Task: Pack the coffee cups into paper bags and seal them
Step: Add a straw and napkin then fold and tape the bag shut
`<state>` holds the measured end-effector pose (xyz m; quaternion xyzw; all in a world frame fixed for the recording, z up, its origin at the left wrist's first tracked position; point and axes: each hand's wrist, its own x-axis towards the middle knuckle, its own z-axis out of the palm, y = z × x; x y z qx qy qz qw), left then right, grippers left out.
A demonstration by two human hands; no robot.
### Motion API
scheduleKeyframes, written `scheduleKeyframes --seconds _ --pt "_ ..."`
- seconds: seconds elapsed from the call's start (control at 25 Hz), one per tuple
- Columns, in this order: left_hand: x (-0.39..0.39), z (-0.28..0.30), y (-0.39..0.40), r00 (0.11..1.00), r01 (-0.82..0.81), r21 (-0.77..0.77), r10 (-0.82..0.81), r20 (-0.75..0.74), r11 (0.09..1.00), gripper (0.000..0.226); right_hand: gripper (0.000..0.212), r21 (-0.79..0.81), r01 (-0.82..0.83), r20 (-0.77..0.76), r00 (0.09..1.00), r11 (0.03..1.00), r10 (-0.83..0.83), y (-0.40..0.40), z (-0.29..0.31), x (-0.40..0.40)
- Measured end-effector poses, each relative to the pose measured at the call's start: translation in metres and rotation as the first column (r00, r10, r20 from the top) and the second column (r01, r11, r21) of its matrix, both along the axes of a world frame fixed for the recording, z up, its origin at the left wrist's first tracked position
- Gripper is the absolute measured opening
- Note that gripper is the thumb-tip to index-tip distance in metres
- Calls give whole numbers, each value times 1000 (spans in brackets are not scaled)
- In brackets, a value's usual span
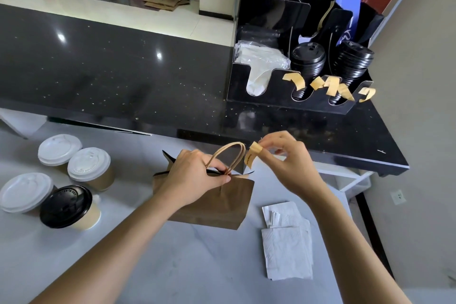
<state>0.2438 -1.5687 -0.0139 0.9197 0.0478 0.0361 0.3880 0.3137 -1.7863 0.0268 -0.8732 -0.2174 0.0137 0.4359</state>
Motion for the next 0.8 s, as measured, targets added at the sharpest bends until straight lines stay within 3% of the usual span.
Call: scheduleKeyframes --seconds 0.28,0.48,0.8 --pt "0 1 -1 998 40 7 -41 42 999 9 13 -48 -96 -66 994 994 93 -2 -29 -23" --pt "2 -4 -1 1000 27 5 -27 10 1000 10 31 -168 -100 110 987 981 119 -1 -36 -23" --pt "-1 4 -2 998 47 28 -48 27 998 10 22 -230 -27 370 922 973 113 4 -53 -20"
